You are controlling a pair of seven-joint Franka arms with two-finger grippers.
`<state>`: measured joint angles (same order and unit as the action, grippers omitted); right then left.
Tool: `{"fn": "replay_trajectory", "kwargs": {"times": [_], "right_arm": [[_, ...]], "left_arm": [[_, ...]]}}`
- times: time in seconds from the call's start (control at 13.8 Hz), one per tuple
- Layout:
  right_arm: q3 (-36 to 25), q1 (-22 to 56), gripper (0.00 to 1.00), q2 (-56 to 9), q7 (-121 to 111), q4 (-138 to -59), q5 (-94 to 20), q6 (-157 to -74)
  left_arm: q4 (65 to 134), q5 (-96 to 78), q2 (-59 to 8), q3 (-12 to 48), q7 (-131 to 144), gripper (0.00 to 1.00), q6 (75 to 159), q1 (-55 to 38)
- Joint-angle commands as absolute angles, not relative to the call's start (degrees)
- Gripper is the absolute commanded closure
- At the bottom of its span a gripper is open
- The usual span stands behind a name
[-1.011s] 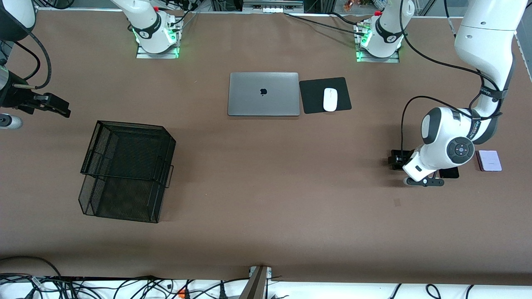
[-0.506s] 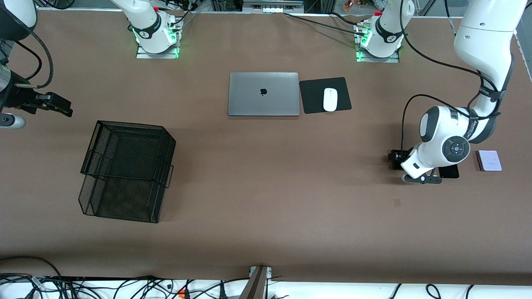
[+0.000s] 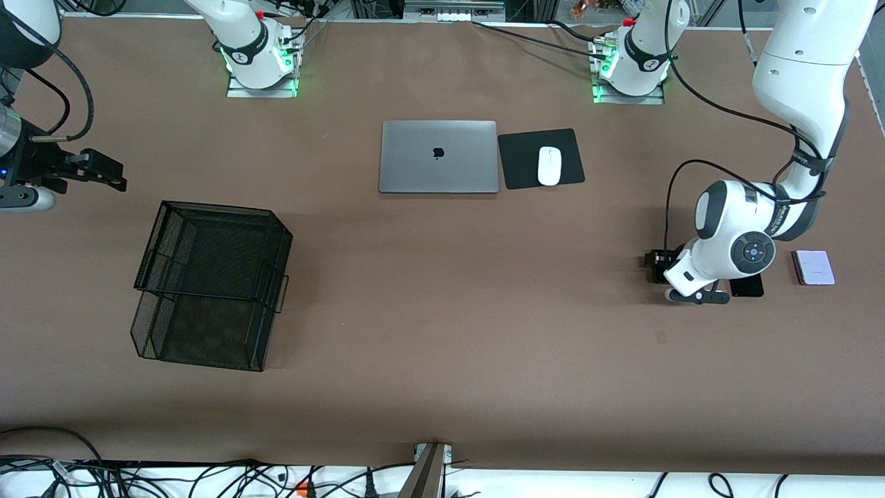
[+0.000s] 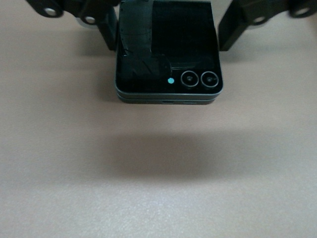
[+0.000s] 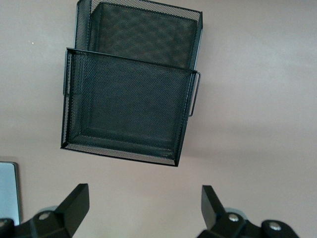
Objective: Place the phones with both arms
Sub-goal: 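Close the left gripper on the small black flip phone, then carry the flip phone to the table middle and open the left gripper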
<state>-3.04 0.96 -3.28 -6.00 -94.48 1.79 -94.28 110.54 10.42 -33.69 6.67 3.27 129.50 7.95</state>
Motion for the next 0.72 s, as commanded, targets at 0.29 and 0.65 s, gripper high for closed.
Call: {"fn": "replay_trajectory", "kwargs": {"times": [0.29,0.65], "right_arm": [[-4.0,0.5,0.00,-2.8,-7.7,-94.5,0.0,-93.7],[-4.0,0.5,0.00,-2.8,-7.6,-94.5,-0.2,-93.8]], "left_arm": [[97.0,10.6,-32.8,14.2,4.5,0.78,110.6,7.1],[84.7,1.5,-40.3,16.5,12.8,0.74,108.3,-7.4]]}}
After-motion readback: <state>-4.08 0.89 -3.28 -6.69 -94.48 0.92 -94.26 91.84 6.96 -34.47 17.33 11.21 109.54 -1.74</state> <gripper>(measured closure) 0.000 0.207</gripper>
